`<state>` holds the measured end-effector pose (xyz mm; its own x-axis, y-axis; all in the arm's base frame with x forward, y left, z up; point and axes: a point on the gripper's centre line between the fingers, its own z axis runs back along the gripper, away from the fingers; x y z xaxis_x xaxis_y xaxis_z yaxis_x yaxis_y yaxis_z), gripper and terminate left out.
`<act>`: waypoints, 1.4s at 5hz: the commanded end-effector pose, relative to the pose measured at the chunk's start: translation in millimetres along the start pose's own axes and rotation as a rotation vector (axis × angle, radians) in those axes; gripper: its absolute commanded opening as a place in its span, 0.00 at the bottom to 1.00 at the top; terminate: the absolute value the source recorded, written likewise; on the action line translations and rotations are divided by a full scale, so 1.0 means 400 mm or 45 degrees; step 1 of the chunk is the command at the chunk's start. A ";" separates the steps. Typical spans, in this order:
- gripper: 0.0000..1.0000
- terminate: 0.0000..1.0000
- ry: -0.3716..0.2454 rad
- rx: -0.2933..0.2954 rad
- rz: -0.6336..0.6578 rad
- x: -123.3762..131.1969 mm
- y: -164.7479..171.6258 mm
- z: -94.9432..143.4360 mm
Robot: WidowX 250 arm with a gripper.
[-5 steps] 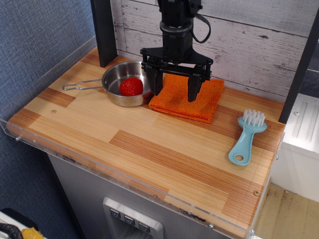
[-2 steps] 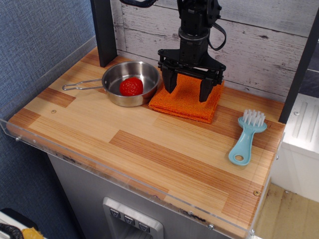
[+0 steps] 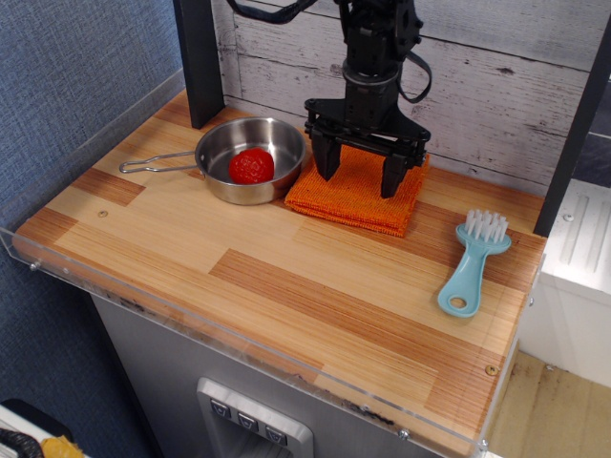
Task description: Slide orange cloth down to middle of bottom of table.
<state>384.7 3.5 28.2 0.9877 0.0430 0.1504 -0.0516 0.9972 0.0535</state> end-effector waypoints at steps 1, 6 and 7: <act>1.00 0.00 -0.045 0.002 -0.010 -0.012 -0.001 -0.021; 1.00 0.00 0.119 -0.080 -0.108 -0.232 0.009 -0.003; 1.00 0.00 0.103 -0.087 -0.113 -0.292 0.014 0.017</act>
<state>262.3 0.8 8.6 0.9982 -0.0498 0.0328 0.0501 0.9987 -0.0081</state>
